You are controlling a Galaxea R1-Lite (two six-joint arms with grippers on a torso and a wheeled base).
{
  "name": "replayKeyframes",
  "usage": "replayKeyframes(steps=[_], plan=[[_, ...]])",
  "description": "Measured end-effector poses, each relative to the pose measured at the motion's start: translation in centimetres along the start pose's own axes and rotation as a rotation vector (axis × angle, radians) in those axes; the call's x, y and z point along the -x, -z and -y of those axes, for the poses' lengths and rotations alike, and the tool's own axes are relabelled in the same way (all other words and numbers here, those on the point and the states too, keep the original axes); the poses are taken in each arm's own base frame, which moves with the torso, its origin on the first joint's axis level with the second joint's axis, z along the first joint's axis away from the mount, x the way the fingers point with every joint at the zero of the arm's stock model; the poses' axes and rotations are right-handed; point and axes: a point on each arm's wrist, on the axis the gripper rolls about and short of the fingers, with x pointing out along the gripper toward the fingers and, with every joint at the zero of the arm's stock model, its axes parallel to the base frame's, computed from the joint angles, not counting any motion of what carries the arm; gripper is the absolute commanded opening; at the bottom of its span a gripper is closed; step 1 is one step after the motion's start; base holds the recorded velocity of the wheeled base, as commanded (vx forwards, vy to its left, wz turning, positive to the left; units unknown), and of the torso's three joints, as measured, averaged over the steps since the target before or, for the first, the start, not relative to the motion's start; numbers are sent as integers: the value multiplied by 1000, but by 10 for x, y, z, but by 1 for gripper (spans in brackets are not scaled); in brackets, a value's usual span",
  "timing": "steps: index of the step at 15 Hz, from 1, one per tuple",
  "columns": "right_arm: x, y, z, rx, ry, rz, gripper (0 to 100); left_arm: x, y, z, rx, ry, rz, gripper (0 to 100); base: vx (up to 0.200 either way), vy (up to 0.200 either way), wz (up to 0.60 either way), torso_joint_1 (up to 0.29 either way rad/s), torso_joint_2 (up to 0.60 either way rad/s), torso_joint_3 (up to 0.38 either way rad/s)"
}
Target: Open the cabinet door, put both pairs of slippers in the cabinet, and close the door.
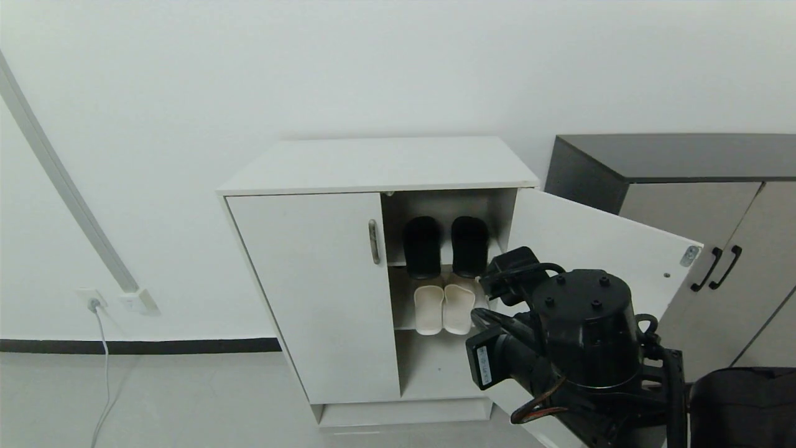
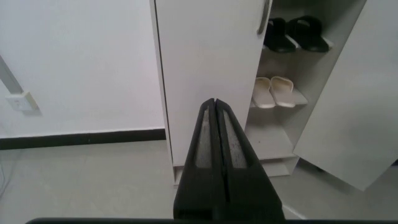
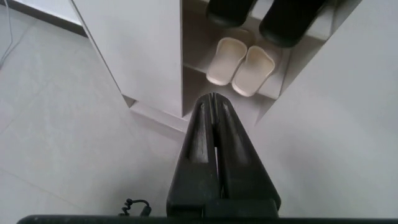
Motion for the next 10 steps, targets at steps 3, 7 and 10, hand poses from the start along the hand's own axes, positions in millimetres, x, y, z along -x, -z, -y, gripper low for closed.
replayKeyframes(steps=[3,7,10], plan=[[0,0,0,0,0,0,0,0,0,0,0,0,0,0,0,0,0,194,-507,-315],[0,0,0,0,0,0,0,0,0,0,0,0,0,0,0,0,0,213,-531,-317],[-1,1,0,2,2,-3,0,0,0,0,0,0,0,0,0,0,0,233,-557,-323]])
